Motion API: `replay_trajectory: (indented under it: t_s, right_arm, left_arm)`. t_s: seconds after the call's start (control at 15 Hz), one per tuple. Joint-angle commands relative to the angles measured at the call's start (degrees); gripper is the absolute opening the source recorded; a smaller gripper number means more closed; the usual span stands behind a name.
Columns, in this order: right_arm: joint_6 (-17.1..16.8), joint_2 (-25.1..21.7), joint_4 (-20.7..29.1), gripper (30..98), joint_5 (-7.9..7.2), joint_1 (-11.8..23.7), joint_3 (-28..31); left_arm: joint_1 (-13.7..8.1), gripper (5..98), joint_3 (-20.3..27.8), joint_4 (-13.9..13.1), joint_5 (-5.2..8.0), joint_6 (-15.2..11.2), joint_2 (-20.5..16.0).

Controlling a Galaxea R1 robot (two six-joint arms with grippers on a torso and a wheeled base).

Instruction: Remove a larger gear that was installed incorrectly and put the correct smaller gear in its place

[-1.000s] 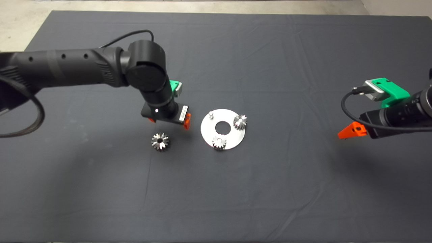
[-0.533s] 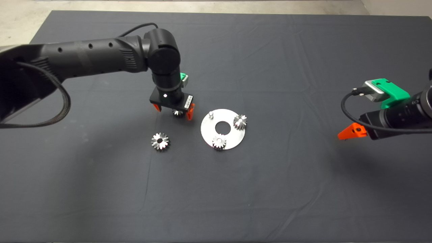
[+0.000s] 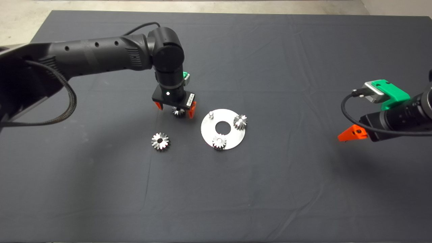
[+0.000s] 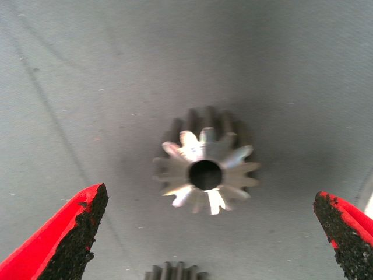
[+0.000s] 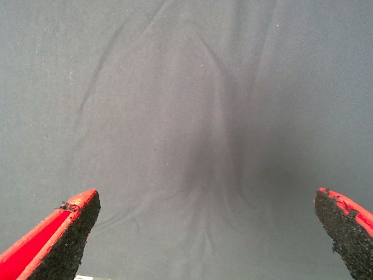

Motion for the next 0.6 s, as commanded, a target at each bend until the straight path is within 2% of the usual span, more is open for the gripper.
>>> replay_trajectory:
  t_s: [0.0,0.07,0.4,0.53]
  right_arm:
    - [0.5,-0.1,1.5,96.9,-5.40,1.2,0.8]
    - [0.5,-0.1,1.5,96.9,-5.40,1.2,0.9]
    - [0.5,0.0,1.5,96.9,-5.40,1.3,0.9]
    - [0.5,0.0,1.5,96.9,-5.40,1.3,1.2]
  left_arm:
    - [-0.8,89.1,-0.5,-0.5,0.35,0.5,0.3]
    - [-0.8,89.1,-0.5,-0.5,-0.15,0.5,0.3]
    - [-0.8,89.1,-1.2,-0.4,-0.24,0.6,0.2]
    - [-0.7,89.1,-3.3,-0.5,-1.70,3.0,0.3]
